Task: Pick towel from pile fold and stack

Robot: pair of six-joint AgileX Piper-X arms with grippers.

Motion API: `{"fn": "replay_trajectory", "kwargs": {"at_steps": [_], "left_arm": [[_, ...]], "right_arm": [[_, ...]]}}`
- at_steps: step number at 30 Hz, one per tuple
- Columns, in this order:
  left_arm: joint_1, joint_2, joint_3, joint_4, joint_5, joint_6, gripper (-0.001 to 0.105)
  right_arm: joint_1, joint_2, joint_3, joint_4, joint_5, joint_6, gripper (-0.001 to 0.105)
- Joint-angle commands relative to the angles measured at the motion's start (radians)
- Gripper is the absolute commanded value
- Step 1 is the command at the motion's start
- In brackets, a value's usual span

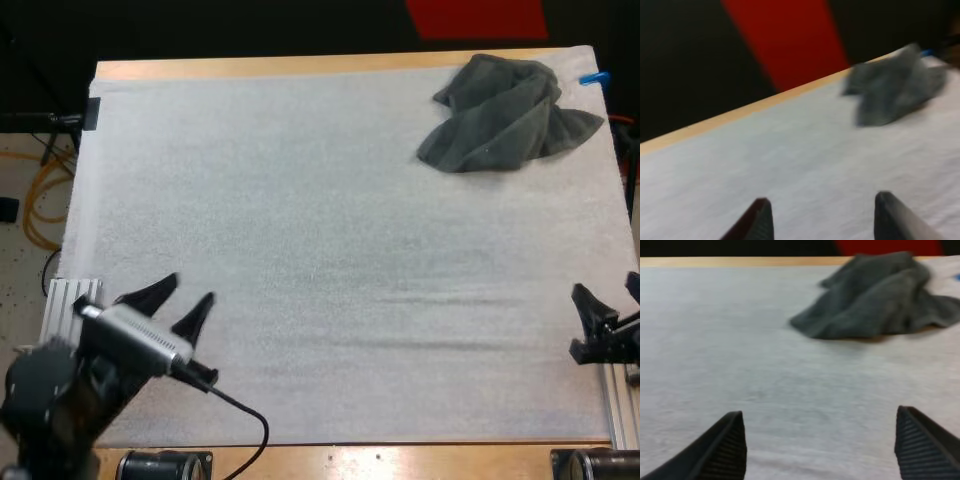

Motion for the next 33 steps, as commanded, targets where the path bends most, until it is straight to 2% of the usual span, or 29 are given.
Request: {"fn": "replay_trajectory", "kwargs": {"at_steps": [1, 6, 11, 13, 18, 20, 24, 33], "left_arm": [[-0.026, 0.024, -0.017, -0.014, 0.035, 0.005, 0.044], [-0.140, 0.139, -0.056, -0.036, 0.157, 0.005, 0.044], [-0.206, 0.193, -0.056, -0.091, 0.175, 0.005, 0.044], [-0.214, 0.205, -0.056, -0.110, 0.175, 0.005, 0.046], [-0.215, 0.221, -0.056, -0.161, 0.166, 0.003, 0.072], [-0.215, 0.221, -0.056, -0.178, 0.150, 0.003, 0.072], [-0.215, 0.221, -0.056, -0.187, 0.130, 0.003, 0.072], [-0.215, 0.221, -0.056, -0.187, 0.128, 0.003, 0.072]], "right_arm": [[-0.001, 0.016, -0.019, -0.006, -0.047, -0.002, 0.062], [-0.001, 0.075, -0.036, -0.009, -0.206, -0.002, 0.062], [-0.001, 0.121, -0.036, -0.041, -0.233, -0.002, 0.062], [-0.001, 0.147, -0.036, -0.074, -0.220, 0.011, 0.062], [-0.001, 0.249, -0.036, -0.205, -0.144, 0.039, 0.062], [-0.001, 0.304, -0.039, -0.265, -0.123, 0.047, 0.062], [-0.001, 0.454, -0.085, -0.342, -0.012, 0.115, 0.062], [-0.001, 0.849, -0.252, -0.437, 0.083, 0.251, 0.062]]}}
